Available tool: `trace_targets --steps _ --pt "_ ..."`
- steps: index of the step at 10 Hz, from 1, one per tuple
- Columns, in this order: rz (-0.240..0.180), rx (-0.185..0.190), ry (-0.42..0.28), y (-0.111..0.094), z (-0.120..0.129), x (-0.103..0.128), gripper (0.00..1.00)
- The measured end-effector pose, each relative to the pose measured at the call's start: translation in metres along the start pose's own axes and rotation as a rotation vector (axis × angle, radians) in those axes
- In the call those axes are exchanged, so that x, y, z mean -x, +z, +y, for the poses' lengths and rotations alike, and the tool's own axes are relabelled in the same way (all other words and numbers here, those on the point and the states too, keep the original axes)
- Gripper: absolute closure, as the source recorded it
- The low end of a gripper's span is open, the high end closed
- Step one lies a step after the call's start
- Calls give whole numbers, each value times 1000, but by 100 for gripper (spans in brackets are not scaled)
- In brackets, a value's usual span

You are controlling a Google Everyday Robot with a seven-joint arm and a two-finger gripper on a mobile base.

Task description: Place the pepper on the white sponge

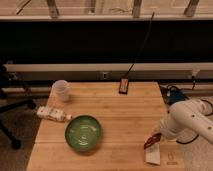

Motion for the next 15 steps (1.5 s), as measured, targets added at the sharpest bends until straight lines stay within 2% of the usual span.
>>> trace_targets --steps 1,3,5,8,9,15 --pt "-7 4 6 1 5 -2 92" --pt "-21 15 18 4 17 -3 80" --pt "-42 25 24 10 27 -3 57" --pt "-74 30 20 13 38 2 29" --pt "-84 26 10 12 39 7 24" --pt "-123 9 -45 10 27 31 24"
